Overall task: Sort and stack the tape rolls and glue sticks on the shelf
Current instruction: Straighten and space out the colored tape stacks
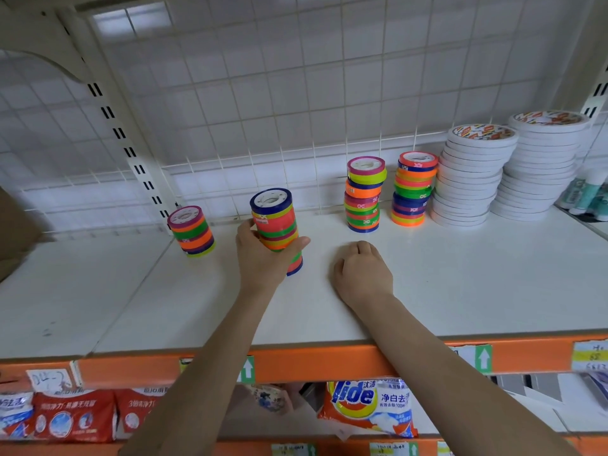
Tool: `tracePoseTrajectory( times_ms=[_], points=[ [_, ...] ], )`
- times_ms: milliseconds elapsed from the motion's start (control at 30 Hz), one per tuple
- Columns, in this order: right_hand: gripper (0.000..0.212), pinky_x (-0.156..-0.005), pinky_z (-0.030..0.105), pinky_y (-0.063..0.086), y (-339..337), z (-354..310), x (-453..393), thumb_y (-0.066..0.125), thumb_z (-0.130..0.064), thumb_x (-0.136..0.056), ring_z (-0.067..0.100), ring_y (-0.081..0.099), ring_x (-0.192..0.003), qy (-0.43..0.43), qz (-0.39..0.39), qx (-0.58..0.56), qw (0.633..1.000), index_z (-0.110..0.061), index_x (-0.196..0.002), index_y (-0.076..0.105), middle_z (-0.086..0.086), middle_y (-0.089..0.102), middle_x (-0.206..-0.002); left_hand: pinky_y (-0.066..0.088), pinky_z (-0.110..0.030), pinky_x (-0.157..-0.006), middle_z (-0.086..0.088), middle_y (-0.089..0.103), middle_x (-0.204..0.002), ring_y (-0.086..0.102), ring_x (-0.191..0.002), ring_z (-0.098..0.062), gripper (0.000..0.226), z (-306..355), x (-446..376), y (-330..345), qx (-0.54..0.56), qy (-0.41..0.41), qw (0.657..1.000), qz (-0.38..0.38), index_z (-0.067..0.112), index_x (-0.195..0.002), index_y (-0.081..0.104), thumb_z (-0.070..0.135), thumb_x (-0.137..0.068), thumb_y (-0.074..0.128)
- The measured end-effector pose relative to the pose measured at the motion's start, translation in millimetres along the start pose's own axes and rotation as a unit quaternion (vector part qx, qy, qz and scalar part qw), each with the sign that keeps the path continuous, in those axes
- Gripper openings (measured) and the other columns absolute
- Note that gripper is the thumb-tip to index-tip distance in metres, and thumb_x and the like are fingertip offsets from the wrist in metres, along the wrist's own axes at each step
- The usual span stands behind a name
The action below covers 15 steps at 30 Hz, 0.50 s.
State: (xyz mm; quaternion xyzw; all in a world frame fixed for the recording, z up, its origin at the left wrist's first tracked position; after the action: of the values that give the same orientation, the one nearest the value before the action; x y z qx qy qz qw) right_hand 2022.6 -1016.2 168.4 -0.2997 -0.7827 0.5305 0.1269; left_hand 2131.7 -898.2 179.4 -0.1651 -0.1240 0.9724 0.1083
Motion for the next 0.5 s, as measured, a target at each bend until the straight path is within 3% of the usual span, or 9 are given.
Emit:
tracePoseTrajectory(
  times_ms=[100,233,500],
  points=[
    [0.042,-0.102,0.028,0.032,0,0,0,0.031,-0.024,-0.098,0.022,0.034,-0.128,0.001,0.003,0.0,1.0,-0.003,-0.133,0.041,0.009,0.042,-0.134,0.053,-0.028,-0.08,0.004,0.056,-0.118,0.059,-0.103,-0.012,0.084,10,-6,-3,0.027,0.011,1.0,-0.012,0.023,-0.125,0.044,0.039,-0.055,0.087],
    [0.042,-0.103,0.028,0.031,0,0,0,0.031,-0.023,-0.098,0.023,0.034,-0.129,0.002,0.0,-0.001,1.0,-0.003,-0.134,0.04,0.01,0.042,-0.135,0.045,-0.013,-0.064,0.018,0.057,-0.1,0.059,-0.087,-0.001,0.06,27,-15,-5,0.07,-0.01,0.997,-0.037,0.028,-0.119,0.044,0.021,-0.071,0.079],
    [0.043,-0.105,0.028,0.029,1,0,0,0.03,-0.023,-0.098,0.023,0.033,-0.129,-0.001,-0.003,0.002,1.0,-0.003,-0.135,0.04,0.01,0.042,-0.135,0.045,-0.018,-0.061,0.015,0.06,-0.094,0.06,-0.083,-0.005,0.048,27,-22,-4,0.082,-0.034,0.994,-0.058,0.025,-0.113,0.049,0.018,-0.074,0.076]
  ],
)
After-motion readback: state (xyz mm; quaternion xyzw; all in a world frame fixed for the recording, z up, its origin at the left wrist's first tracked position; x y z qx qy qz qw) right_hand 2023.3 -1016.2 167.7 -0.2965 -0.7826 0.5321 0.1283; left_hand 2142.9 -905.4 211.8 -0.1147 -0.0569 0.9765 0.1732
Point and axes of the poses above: each hand's wrist, its own x-axis away from the middle knuckle, its own y-axis out of the palm, z = x × y, the point moved 1 cm from there along -x, towards the middle knuckle
